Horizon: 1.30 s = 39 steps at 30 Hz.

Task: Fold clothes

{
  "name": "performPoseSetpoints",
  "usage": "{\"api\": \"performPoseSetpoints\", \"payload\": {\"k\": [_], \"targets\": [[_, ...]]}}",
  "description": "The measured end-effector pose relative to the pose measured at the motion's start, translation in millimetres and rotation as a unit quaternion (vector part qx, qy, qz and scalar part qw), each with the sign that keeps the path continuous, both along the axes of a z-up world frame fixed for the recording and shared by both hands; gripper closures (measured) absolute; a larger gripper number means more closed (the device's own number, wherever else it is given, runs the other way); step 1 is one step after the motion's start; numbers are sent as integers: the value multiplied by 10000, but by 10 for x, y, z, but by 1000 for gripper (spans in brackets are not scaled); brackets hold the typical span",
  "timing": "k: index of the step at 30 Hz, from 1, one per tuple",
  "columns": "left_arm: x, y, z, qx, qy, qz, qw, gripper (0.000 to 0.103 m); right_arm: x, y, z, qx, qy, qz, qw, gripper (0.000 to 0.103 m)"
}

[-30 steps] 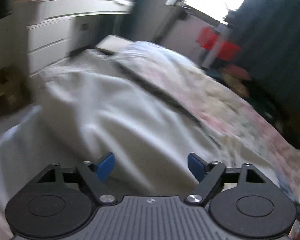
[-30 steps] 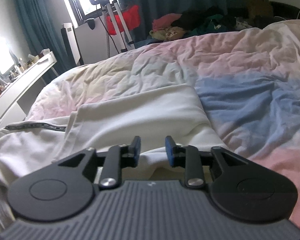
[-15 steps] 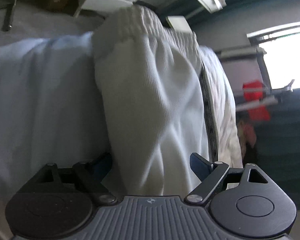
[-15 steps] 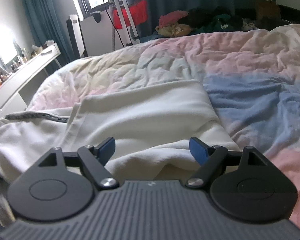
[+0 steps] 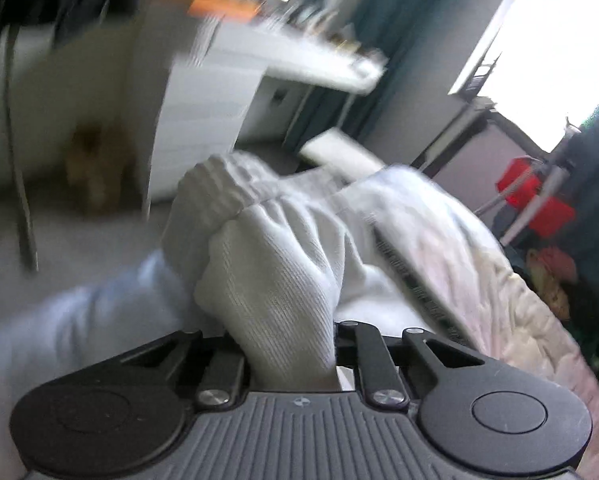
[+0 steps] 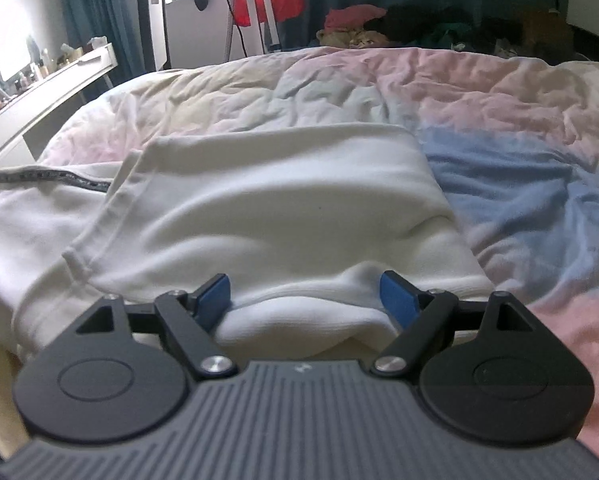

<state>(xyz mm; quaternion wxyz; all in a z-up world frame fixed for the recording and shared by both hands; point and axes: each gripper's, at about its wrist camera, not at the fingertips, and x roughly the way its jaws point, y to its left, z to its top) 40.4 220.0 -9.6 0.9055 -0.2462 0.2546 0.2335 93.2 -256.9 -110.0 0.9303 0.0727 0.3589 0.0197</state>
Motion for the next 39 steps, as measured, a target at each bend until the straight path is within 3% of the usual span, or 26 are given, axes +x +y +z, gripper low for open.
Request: {"api": "performPoseSetpoints", "payload": {"k": [3, 6, 10, 13, 16, 19, 21, 24, 26, 29, 31, 33, 36, 39], "targets": [[-37, -415, 288, 751, -312, -231, 9964, 89, -28, -83, 50, 283, -21, -84, 9996, 21], [-3, -1001, 581, 1440, -715, -607, 9851, 89, -57, -213, 97, 669, -23, -233, 9975, 21], [116, -1885, 863, 1960, -1167, -1215, 9660, 89, -113, -442, 212, 1187, -221, -620, 9908, 20], [192, -2678, 893, 2399, -1577, -1665, 9433, 90, -176, -671, 322, 1659, -533, -933, 9803, 20], [360, -3475, 725, 2694, -1861, -2146, 9202, 90, -235, -903, 384, 1953, -716, -1243, 9702, 20], [528, -4097, 379, 2723, -1771, -2643, 9081, 90, -271, -1127, 402, 2057, -814, -1590, 9622, 20], [598, -4437, 56, 2667, -1507, -3068, 9011, 90, -295, -1288, 386, 2202, -848, -1848, 9540, 19], [743, -4832, -541, 2556, -687, -3847, 8843, 89, -322, -1465, 331, 2510, -866, -2076, 9415, 19], [714, -4901, -842, 2562, -365, -4126, 8734, 87, -321, -1532, 283, 2659, -841, -2151, 9359, 18], [689, -4773, -873, 2509, -473, -4298, 8661, 73, -293, -1579, 181, 3067, -724, -2065, 9263, 18], [680, -4529, -809, 2269, -275, -4548, 8608, 36, -273, -1599, 116, 3474, -704, -1936, 9148, 18], [616, -4230, -736, 2056, -126, -4760, 8550, 24, -259, -1599, 78, 3882, -754, -1776, 9011, 18], [441, -3828, -593, 2036, -194, -4856, 8499, 17, -263, -1556, 64, 4206, -784, -1611, 8894, 18], [190, -3484, -432, 2045, -270, -4822, 8514, 17, -272, -1457, 85, 4015, -623, -1610, 8994, 18]]}}
